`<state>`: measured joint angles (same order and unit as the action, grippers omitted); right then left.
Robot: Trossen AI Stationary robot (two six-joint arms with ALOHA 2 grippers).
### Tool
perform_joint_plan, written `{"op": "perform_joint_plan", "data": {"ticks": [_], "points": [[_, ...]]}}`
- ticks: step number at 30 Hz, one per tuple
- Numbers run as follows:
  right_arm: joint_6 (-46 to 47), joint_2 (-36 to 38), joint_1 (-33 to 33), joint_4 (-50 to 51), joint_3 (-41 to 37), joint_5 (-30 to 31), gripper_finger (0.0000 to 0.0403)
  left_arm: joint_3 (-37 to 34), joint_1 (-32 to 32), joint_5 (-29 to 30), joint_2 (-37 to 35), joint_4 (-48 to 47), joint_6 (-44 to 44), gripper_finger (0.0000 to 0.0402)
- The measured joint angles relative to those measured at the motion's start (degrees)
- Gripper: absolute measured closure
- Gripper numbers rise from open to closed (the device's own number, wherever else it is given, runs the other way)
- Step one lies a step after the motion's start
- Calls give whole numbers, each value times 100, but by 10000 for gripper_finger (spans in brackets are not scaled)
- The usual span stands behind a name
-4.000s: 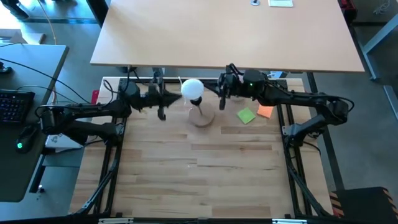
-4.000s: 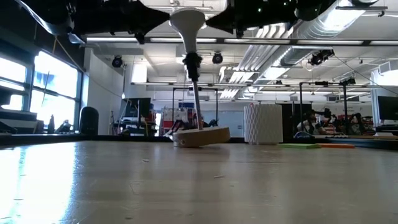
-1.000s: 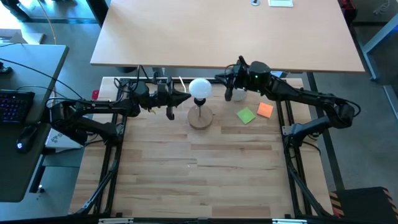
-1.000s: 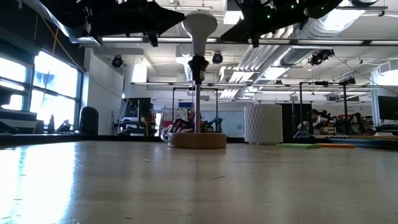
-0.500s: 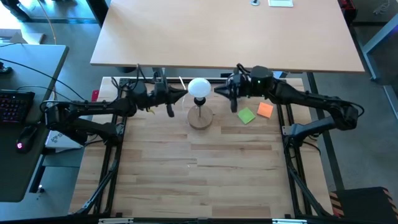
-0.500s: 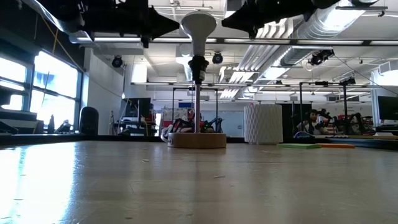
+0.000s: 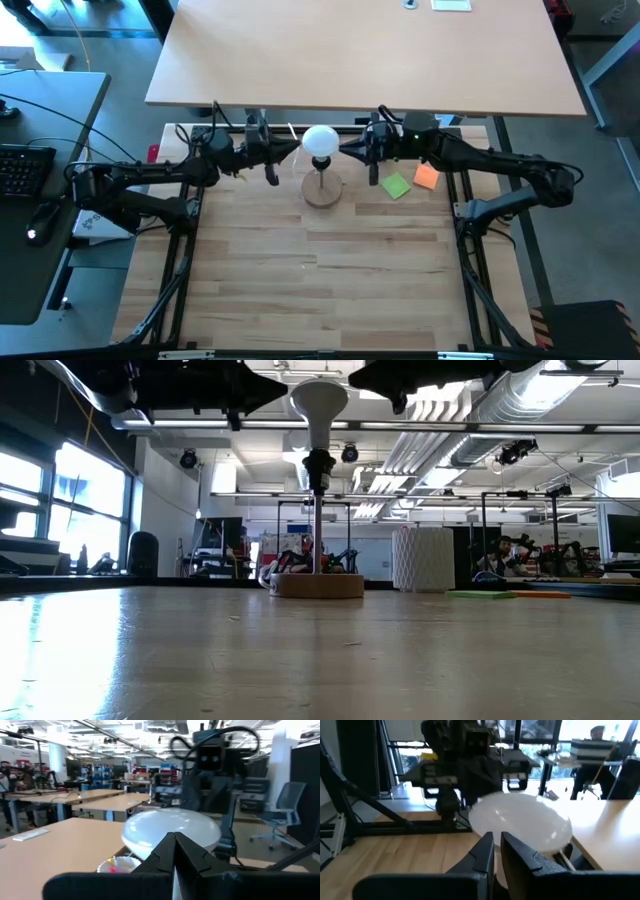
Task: Screw lightbulb
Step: Remove the white lightbulb from the brown lamp
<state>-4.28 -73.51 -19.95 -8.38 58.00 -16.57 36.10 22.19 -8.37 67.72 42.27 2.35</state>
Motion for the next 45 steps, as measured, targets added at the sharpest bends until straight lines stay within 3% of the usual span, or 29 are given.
{"op": "perform_joint_plan", "data": {"ticks": [7,11,17,20,25,27,32,39,45], "points": [[42,-346,-196,-394,0,60,373,0,-178,-7,0,54,49,401],[3,-368,-388,-510,0,712,373,0,-297,-4,0,52,74,401],[-8,-368,-820,-423,0,950,373,0,-581,-6,-4,-126,72,402],[25,-326,-913,-247,0,811,373,0,-575,121,-17,-599,-19,401],[-304,-145,-753,228,0,-250,373,-4,-98,935,47,-1043,-286,401],[-392,-104,-616,360,0,-447,373,-4,163,770,125,-869,-258,401],[-351,-171,-315,23,1,-470,373,-4,562,-361,472,159,-240,401],[-353,-415,-204,-153,0,-285,373,-4,525,-755,970,753,-195,402],[-359,-403,-264,-217,0,94,373,-6,324,-1018,985,878,-243,401]]}}
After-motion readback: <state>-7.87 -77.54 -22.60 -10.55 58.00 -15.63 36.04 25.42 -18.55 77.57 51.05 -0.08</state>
